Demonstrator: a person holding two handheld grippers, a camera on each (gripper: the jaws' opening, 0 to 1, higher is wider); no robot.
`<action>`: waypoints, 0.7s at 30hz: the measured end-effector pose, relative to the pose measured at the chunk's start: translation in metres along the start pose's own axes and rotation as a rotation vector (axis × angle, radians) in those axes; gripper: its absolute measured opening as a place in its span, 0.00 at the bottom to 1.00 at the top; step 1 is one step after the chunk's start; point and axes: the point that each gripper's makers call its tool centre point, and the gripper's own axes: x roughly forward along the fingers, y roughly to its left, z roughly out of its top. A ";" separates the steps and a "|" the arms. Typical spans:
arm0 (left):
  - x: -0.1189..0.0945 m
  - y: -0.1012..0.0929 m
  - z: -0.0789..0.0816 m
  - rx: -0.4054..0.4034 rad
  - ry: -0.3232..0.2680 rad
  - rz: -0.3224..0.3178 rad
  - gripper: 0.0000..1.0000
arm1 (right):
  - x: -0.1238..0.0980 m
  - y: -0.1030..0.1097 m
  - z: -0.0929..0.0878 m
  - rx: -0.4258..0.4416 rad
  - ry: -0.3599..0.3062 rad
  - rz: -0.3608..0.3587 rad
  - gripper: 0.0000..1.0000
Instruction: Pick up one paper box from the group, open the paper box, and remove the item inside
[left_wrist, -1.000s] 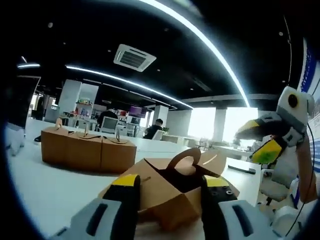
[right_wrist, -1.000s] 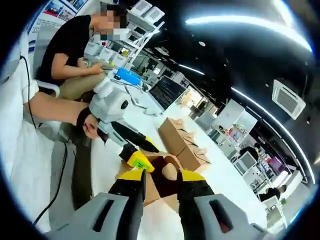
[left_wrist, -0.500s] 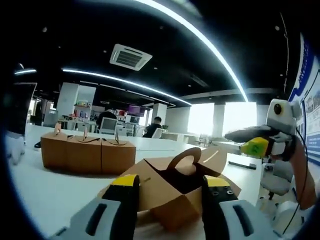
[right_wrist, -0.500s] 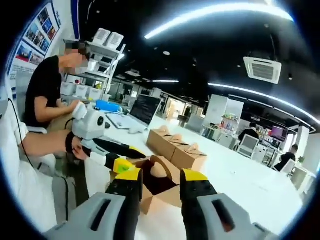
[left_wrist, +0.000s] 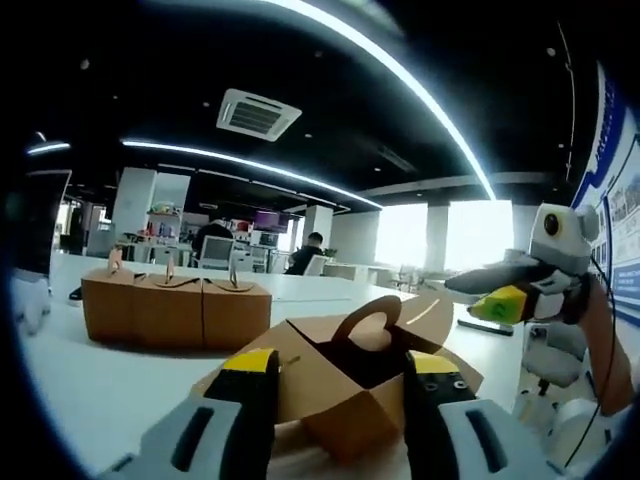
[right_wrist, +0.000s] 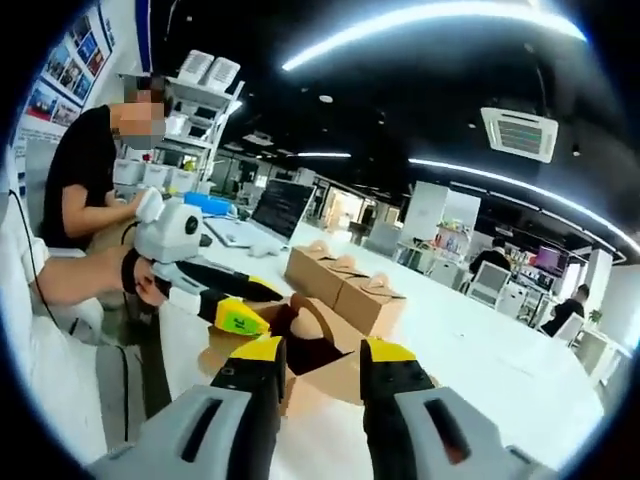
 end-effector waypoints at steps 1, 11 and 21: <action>0.000 0.000 0.000 -0.001 0.000 0.000 0.51 | 0.002 0.000 0.001 -0.021 0.004 -0.008 0.30; 0.000 0.000 0.000 -0.005 0.002 0.000 0.51 | 0.027 0.002 0.004 -0.469 0.205 -0.026 0.32; 0.000 0.000 0.000 -0.002 -0.001 -0.001 0.51 | 0.048 0.012 -0.009 -0.570 0.307 0.070 0.31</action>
